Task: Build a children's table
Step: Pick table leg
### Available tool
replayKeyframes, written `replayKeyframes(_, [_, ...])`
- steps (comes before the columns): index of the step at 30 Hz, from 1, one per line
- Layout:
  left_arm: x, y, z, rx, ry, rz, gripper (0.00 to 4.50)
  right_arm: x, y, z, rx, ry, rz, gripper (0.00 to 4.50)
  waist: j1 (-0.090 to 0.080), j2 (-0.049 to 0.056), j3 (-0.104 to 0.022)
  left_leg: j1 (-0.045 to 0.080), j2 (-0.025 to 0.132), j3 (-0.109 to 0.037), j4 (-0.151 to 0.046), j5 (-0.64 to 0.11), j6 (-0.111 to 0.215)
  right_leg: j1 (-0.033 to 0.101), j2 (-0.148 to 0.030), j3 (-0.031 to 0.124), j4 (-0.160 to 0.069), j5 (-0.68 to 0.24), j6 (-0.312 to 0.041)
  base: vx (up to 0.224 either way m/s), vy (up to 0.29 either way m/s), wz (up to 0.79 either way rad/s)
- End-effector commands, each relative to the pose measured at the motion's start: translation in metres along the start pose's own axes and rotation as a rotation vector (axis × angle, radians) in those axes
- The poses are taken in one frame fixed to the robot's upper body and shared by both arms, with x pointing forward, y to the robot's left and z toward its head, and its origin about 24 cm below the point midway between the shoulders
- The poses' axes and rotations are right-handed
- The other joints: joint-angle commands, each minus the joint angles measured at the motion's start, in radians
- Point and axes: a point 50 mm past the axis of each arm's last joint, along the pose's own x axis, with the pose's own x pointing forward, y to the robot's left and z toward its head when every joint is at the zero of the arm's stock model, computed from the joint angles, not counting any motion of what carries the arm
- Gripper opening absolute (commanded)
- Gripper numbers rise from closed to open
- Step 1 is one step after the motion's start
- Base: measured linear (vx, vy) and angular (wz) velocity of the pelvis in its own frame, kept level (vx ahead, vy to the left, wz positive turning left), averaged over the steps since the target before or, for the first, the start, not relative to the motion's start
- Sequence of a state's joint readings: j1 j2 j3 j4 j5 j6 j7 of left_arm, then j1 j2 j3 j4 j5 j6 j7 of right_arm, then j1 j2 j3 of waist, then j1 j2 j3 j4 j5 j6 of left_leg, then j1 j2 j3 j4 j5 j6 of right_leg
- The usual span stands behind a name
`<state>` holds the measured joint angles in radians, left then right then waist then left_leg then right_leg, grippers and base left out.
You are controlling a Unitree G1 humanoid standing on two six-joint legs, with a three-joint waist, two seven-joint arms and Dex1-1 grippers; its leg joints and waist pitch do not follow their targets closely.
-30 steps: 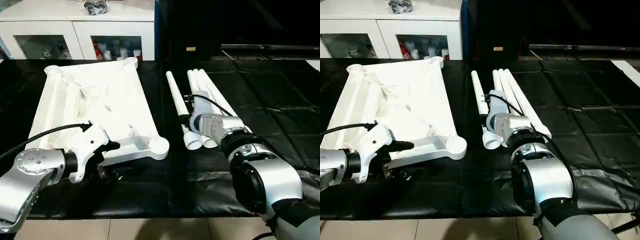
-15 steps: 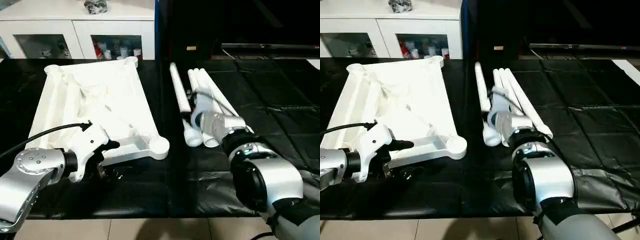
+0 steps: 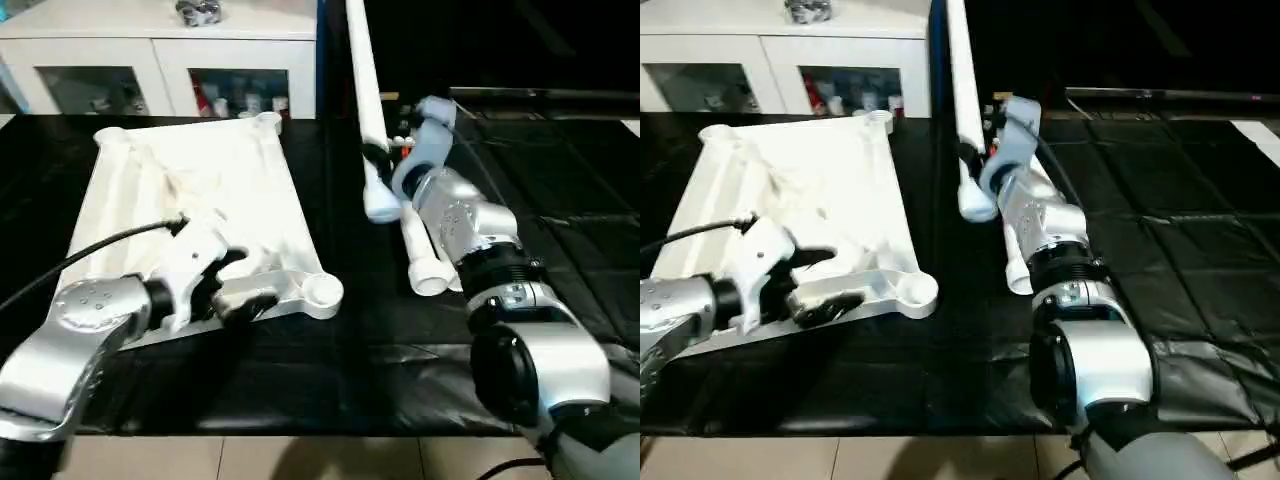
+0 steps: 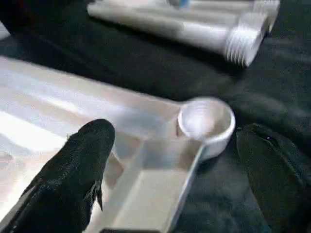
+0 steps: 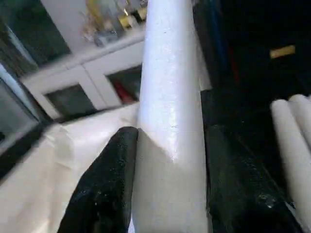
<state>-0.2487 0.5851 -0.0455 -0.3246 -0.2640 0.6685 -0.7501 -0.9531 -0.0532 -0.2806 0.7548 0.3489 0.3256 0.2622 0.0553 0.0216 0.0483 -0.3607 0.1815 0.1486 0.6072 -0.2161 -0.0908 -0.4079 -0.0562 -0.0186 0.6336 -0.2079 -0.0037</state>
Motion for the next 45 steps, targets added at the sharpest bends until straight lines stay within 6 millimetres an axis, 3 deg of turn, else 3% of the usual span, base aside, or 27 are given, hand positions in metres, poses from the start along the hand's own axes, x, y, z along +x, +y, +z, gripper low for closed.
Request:
replayKeyframes(1, [-0.001,0.007,0.004,-0.008,-0.029,0.039,4.50,-0.004,0.001,0.008,0.046,-0.060,0.028,1.79,0.002,0.021,-0.073,0.002,0.015,0.008,-0.058,-0.021,0.018,0.067,-0.045,0.024,-0.043,0.157,-0.279,0.000,0.000,0.00])
replayKeyframes(8, [0.004,0.015,0.015,-0.033,-0.107,0.110,4.50,-0.017,-0.014,0.003,0.089,-0.112,0.004,1.79,0.003,0.016,-0.070,0.002,0.015,0.007,-0.060,-0.034,0.003,0.067,-0.046,0.026,-0.049,0.094,-0.262,0.000,0.000,0.00])
replayKeyframes(13, [0.010,0.014,0.017,-0.048,-0.127,0.120,4.50,-0.023,-0.011,0.000,0.135,-0.103,0.004,1.79,0.001,0.017,-0.071,0.001,0.014,0.006,-0.061,-0.029,0.004,0.068,-0.045,0.026,-0.050,0.092,-0.251,0.000,0.000,0.00])
replayKeyframes(14, [0.012,0.013,0.017,-0.050,-0.130,0.117,4.50,-0.024,-0.011,0.000,0.138,-0.095,-0.010,1.79,0.000,0.023,-0.070,0.002,0.013,0.006,-0.061,-0.028,0.002,0.067,-0.045,0.026,-0.050,0.090,-0.249,0.000,0.000,0.00])
replayKeyframes(21, [0.017,0.014,0.021,-0.053,-0.147,0.120,4.50,-0.027,-0.005,-0.001,0.131,-0.090,0.004,1.79,0.001,0.020,-0.071,0.002,0.013,0.006,-0.061,-0.026,-0.009,0.066,-0.043,0.026,-0.051,0.096,-0.239,0.000,0.000,0.00])
replayKeyframes(22, [0.017,0.015,0.023,-0.058,-0.160,0.127,4.50,-0.027,-0.003,-0.002,0.112,-0.078,0.011,1.79,0.001,0.015,-0.070,0.001,0.013,0.006,-0.063,-0.028,-0.010,0.068,-0.044,0.027,-0.052,0.090,-0.238,0.000,0.000,0.00])
replayKeyframes(24, [0.018,0.015,0.023,-0.062,-0.165,0.129,4.50,-0.027,-0.002,-0.002,0.105,-0.072,0.015,1.79,0.001,0.017,-0.069,0.002,0.014,0.006,-0.063,-0.032,-0.012,0.067,-0.045,0.027,-0.052,0.081,-0.236,0.000,0.000,0.00])
replayKeyframes(26, [0.019,0.015,0.025,-0.063,-0.173,0.131,4.50,-0.028,0.000,-0.004,0.070,-0.063,0.024,1.79,0.002,0.012,-0.069,0.002,0.013,0.007,-0.063,-0.032,-0.011,0.067,-0.045,0.028,-0.053,0.075,-0.232,0.000,0.000,0.00])
replayKeyframes(28, [0.019,0.015,0.027,-0.065,-0.179,0.131,4.50,-0.029,0.001,-0.003,0.077,-0.071,0.023,1.79,0.002,0.016,-0.068,0.000,0.014,0.006,-0.063,-0.028,-0.014,0.067,-0.046,0.028,-0.053,0.069,-0.227,0.000,0.000,0.00])
replayKeyframes(31, [0.020,0.016,0.028,-0.078,-0.194,0.136,4.50,-0.030,0.007,-0.003,0.109,-0.053,0.096,1.79,0.002,0.020,-0.069,0.001,0.013,0.006,-0.062,-0.029,-0.013,0.067,-0.044,0.028,-0.053,0.089,-0.228,0.000,0.000,0.00])
replayKeyframes(38, [0.024,0.026,0.049,-0.203,-0.321,0.174,4.50,-0.042,0.018,-0.008,0.167,-0.006,0.329,1.79,0.008,0.009,-0.068,-0.001,0.016,0.005,-0.063,-0.034,-0.001,0.072,-0.048,0.030,-0.055,0.092,-0.242,0.000,0.000,0.00])
replayKeyframes(40, [0.030,0.031,0.058,-0.332,-0.383,0.183,4.50,-0.048,0.020,-0.009,0.174,-0.017,0.418,1.79,0.011,0.007,-0.069,0.001,0.015,0.008,-0.058,-0.031,0.006,0.071,-0.049,0.030,-0.055,0.095,-0.255,0.000,0.000,0.00])
replayKeyframes(42, [0.036,0.032,0.066,-0.432,-0.439,0.165,4.50,-0.053,0.022,-0.008,0.201,-0.026,0.485,1.79,0.010,-0.001,-0.068,-0.007,0.013,0.008,-0.059,-0.014,0.020,0.075,-0.047,0.029,-0.055,0.095,-0.256,0.000,0.000,0.00])
replayKeyframes(45, [0.040,0.032,0.073,-0.503,-0.488,0.144,4.50,-0.057,0.025,-0.007,0.224,-0.031,0.539,1.78,0.015,-0.001,-0.070,-0.010,0.014,0.006,-0.056,0.010,0.037,0.076,-0.050,0.029,-0.055,0.102,-0.263,0.000,0.000,0.00])
